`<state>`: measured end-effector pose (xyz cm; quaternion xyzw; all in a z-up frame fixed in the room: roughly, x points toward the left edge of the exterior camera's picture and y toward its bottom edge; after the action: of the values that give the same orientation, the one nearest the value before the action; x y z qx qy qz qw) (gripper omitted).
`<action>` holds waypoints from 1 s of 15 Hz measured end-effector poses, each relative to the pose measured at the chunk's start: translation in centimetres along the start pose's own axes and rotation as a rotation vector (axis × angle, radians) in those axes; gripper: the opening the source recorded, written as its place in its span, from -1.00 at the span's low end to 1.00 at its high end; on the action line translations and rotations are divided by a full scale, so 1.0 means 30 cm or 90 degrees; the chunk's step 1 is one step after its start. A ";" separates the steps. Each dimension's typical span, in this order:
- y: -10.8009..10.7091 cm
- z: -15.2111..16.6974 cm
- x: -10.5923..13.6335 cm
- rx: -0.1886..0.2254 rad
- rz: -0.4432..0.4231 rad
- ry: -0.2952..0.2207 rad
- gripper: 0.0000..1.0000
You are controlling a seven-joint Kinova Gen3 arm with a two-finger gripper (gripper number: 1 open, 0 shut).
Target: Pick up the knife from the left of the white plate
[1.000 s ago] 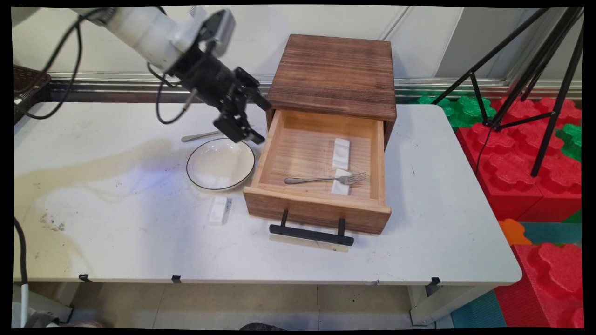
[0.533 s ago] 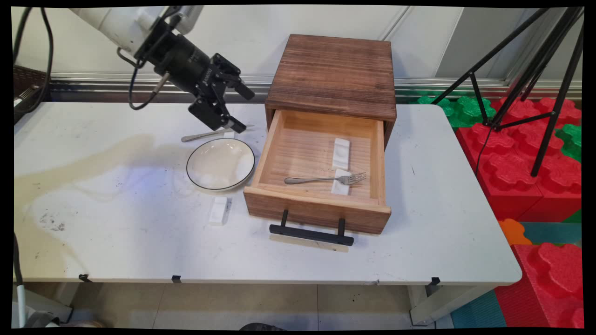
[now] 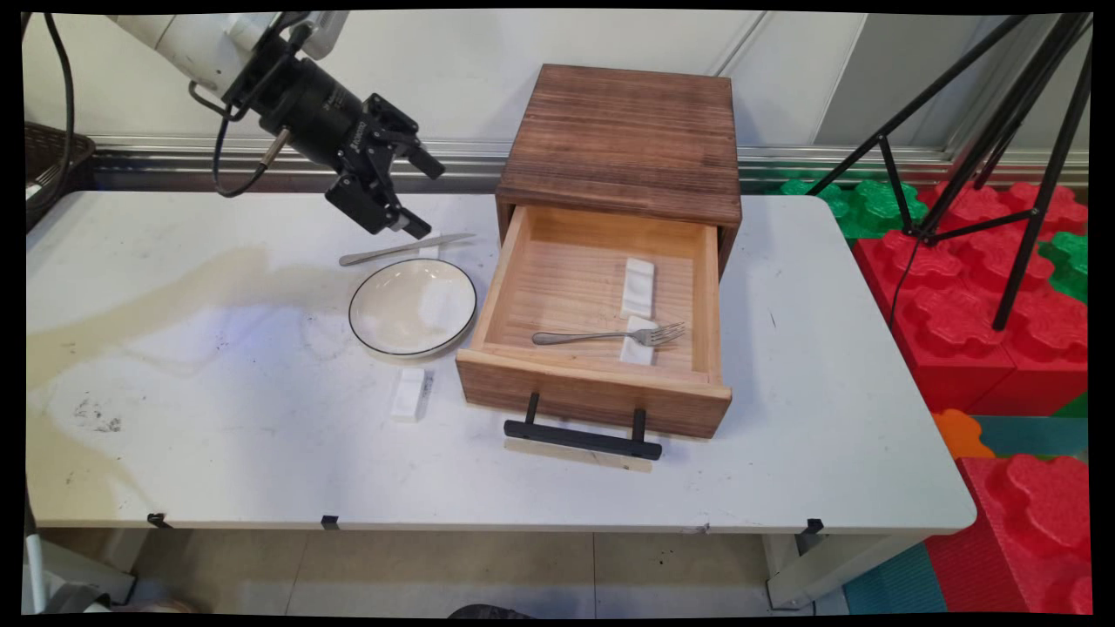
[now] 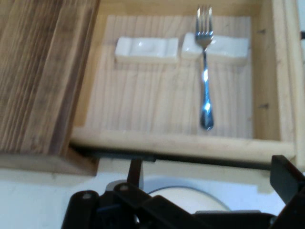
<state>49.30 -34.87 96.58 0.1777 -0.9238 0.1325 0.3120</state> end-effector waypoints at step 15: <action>-0.151 0.076 -0.381 0.091 -0.053 -0.134 1.00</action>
<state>58.44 -36.97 88.30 0.2508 -0.9315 0.1652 0.2054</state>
